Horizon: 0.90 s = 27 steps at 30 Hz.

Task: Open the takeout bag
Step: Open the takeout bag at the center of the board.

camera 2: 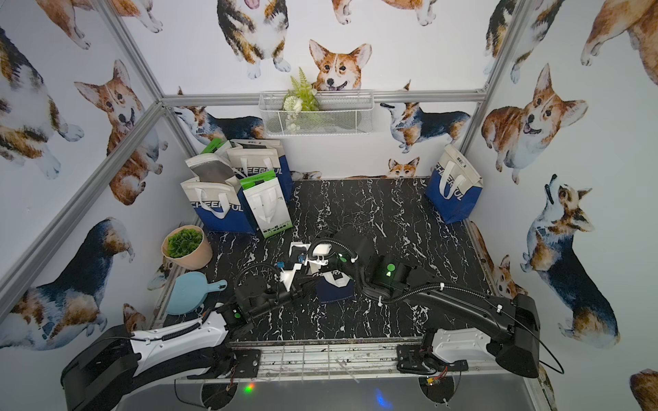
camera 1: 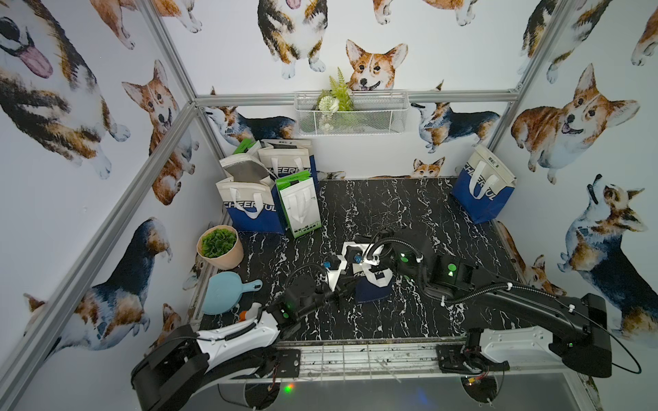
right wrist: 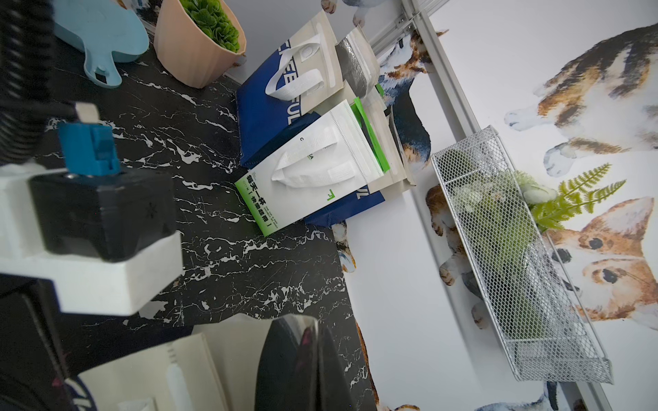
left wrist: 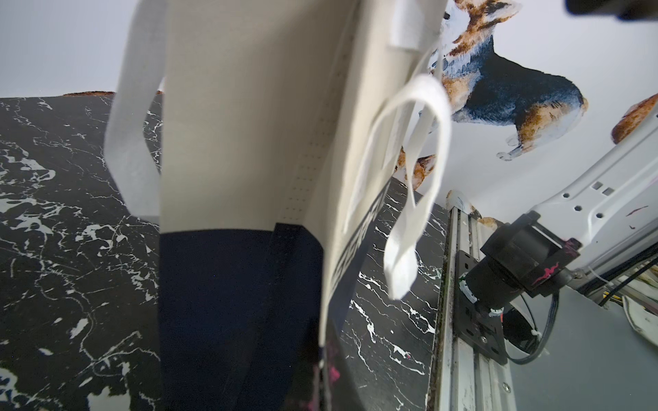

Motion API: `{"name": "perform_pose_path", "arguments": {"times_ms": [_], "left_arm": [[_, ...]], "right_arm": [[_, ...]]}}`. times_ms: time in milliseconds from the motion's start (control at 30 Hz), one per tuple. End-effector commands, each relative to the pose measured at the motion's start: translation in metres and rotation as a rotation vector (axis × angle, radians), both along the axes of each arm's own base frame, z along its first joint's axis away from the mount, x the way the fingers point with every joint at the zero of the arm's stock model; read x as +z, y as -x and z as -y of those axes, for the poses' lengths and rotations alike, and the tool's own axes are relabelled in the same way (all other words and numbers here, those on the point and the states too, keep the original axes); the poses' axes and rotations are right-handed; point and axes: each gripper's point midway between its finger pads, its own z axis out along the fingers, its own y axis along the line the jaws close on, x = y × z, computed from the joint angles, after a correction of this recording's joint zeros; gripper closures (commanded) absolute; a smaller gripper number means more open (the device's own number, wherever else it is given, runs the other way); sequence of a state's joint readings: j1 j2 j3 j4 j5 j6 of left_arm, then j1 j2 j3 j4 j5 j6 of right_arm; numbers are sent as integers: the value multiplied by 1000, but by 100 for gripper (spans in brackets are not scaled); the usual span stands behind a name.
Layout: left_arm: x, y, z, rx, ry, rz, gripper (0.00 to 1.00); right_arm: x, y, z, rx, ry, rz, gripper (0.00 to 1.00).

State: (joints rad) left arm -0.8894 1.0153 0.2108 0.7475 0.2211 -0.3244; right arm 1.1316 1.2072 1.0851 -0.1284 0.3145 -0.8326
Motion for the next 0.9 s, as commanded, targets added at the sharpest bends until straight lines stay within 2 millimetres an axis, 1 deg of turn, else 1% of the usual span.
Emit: {"name": "perform_pose_path", "arguments": {"times_ms": [0, 67, 167, 300, 467, 600, 700, 733, 867], "left_arm": [[-1, 0, 0, 3, -8, 1, 100], [-1, -1, 0, 3, -6, 2, 100], [-1, -1, 0, 4, -7, 2, 100], [-1, -1, -1, 6, -7, 2, 100], [-1, -1, -1, 5, -8, 2, 100], [-1, -1, -1, 6, -7, 2, 100], [-1, -1, -1, 8, -7, 3, 100], [-1, -1, -1, 7, -7, 3, 100], [-2, -1, -1, 7, -7, 1, 100]], "right_arm": [[3, -5, 4, -36, -43, 11, 97], [0, -7, 7, -57, -50, 12, 85], [-4, -8, 11, -71, -69, 3, 73], [-11, -13, 18, -102, -72, 8, 64], [-8, -22, 28, -160, -98, 15, 62], [-5, -25, 36, -182, -145, 1, 61], [-10, -28, 38, -188, -166, -21, 61], [2, -27, 45, -193, -204, -13, 60], [5, -30, 51, -217, -230, -20, 58]]}}
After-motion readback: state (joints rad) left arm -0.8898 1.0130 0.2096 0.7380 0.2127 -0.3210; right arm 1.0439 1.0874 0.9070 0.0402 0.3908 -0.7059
